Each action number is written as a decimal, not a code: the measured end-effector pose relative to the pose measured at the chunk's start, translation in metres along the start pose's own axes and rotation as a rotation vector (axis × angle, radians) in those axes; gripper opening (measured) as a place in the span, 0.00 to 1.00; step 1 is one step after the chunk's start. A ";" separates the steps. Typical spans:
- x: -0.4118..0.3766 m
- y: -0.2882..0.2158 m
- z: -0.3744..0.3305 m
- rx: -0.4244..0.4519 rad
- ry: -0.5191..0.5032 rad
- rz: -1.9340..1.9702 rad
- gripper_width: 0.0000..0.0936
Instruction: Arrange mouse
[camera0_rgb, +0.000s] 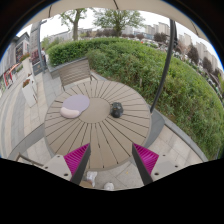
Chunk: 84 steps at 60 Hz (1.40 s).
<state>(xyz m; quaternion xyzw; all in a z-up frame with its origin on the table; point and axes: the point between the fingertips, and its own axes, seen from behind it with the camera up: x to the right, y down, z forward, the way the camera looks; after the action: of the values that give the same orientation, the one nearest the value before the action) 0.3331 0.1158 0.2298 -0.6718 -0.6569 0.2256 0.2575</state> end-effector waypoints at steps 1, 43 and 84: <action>0.000 0.000 0.000 0.000 0.000 0.000 0.91; 0.017 -0.025 0.090 0.094 0.050 0.045 0.92; 0.028 -0.088 0.334 0.132 0.064 0.092 0.92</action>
<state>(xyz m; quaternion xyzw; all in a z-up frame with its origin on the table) 0.0522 0.1602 0.0311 -0.6897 -0.6004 0.2586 0.3113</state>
